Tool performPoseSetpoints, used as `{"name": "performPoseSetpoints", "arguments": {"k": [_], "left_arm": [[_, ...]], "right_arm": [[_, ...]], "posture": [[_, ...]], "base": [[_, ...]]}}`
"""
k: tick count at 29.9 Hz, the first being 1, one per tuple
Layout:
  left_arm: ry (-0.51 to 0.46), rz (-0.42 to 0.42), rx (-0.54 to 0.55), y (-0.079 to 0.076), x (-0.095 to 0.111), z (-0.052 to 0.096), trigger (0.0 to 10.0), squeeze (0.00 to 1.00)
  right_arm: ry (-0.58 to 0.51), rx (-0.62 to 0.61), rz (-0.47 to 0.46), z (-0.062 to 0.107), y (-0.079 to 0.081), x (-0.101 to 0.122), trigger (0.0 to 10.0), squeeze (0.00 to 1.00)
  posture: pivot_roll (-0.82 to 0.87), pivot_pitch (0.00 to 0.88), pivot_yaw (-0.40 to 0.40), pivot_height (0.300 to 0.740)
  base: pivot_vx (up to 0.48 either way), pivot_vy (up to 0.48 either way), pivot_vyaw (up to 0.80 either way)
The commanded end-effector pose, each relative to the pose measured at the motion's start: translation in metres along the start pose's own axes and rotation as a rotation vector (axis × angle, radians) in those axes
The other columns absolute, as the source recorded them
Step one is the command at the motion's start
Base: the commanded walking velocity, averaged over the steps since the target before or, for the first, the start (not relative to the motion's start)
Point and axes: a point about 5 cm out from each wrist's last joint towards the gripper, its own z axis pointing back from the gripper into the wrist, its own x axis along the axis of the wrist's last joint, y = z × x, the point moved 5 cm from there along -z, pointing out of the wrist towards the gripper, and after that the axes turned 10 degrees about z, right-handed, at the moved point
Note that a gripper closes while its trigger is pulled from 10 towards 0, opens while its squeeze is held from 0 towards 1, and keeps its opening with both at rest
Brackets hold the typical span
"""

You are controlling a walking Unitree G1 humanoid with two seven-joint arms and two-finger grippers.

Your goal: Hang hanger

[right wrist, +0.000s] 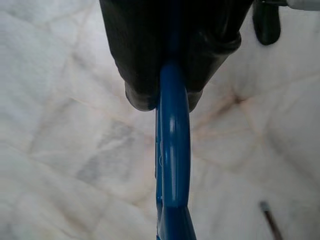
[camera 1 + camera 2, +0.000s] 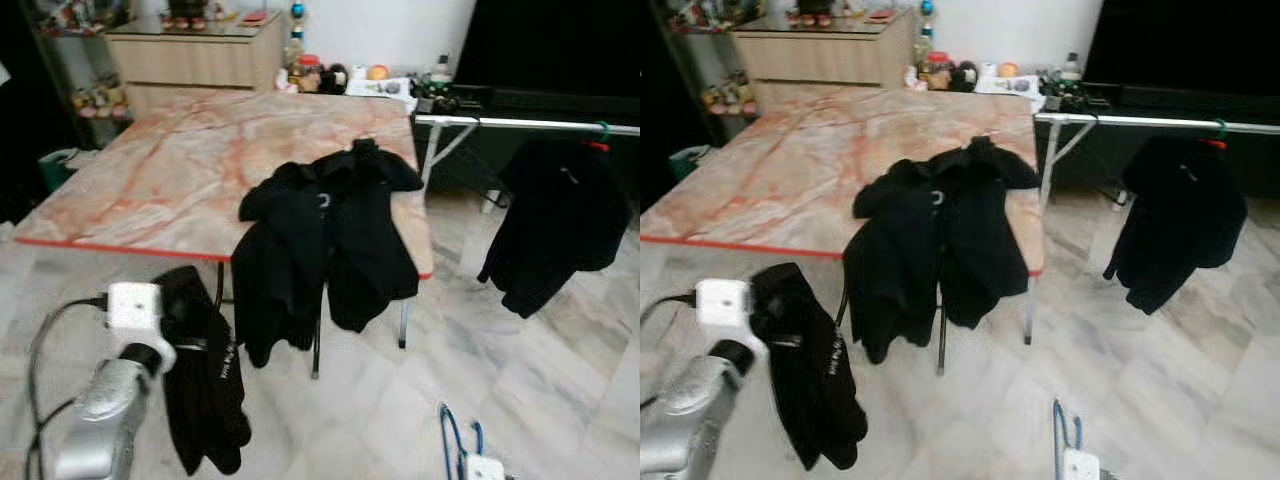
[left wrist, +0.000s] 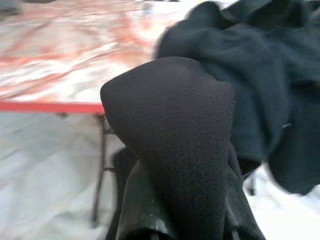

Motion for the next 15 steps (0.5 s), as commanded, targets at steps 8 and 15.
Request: {"name": "performPoseSetpoints", "arguments": {"k": [8,15], "left_arm": [[-0.068,-0.028,0.015,0.01,0.025,-0.002,10.0,0.0],[-0.171,-0.096,-0.046,0.003,0.072,-0.026,10.0,0.0]], "right_arm": [[-0.013,0.012,-0.009,-0.001,0.007,0.006,10.0,0.0],[-0.013,0.014,-0.009,-0.001,0.007,0.006,10.0,0.0]], "posture": [[0.16,0.036,0.0,0.74],[0.17,0.035,-0.005,0.74]], "base": [[0.324,0.0,0.0],[0.326,0.0,0.0]]}}
